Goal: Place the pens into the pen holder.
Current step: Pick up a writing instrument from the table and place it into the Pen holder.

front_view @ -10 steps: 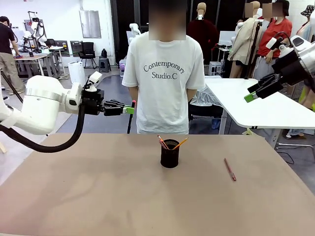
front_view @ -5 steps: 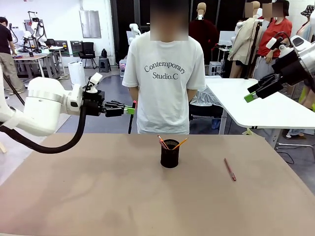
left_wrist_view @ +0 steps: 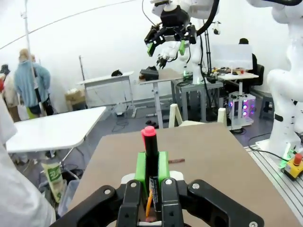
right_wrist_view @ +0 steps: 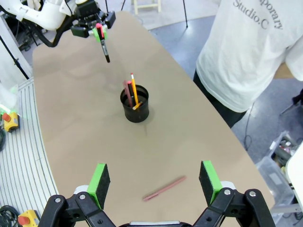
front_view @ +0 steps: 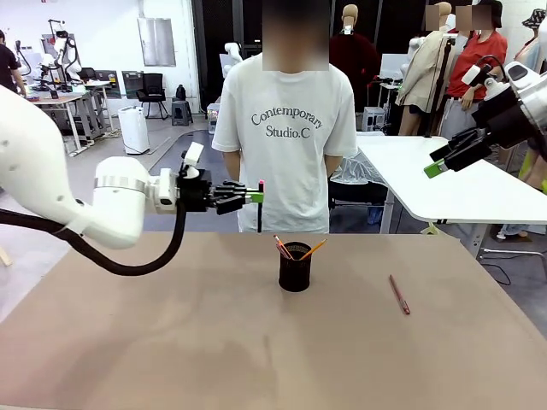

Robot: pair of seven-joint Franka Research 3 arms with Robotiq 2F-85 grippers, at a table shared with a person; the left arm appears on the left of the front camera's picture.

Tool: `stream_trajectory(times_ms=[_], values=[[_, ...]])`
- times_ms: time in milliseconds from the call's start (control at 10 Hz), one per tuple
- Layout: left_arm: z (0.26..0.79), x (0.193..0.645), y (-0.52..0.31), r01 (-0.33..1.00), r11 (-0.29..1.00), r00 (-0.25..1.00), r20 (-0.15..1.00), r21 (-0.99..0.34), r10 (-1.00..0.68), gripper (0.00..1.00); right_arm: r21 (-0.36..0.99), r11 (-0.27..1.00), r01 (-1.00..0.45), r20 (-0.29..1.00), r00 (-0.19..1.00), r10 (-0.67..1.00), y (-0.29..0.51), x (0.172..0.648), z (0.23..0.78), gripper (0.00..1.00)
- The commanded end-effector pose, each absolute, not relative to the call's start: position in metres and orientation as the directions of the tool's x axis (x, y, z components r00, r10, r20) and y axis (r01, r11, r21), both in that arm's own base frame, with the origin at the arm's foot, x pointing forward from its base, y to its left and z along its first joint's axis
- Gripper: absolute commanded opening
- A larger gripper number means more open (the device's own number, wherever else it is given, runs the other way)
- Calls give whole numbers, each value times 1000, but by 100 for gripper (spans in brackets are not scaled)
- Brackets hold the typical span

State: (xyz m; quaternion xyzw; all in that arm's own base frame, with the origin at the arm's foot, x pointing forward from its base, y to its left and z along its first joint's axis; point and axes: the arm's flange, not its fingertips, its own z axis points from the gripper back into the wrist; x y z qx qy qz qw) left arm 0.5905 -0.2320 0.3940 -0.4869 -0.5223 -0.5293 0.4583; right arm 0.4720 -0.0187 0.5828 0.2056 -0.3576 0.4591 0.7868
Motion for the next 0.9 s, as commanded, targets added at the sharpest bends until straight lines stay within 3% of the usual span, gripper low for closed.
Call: stream_trajectory(times_ms=[0,400,800], values=[[381,606,-251,989,-51,-132,989,136,68,0,-9,496,-868,754,320,574,-18,473,586,100],[361,617,-287,990,-76,-105,977,120,183,0,-9,496,-868,754,320,574,-18,473,586,100],[332,617,-311,986,-144,-61,985,85,164,0,-9,496,-868,754,320,574,-18,473,586,100]])
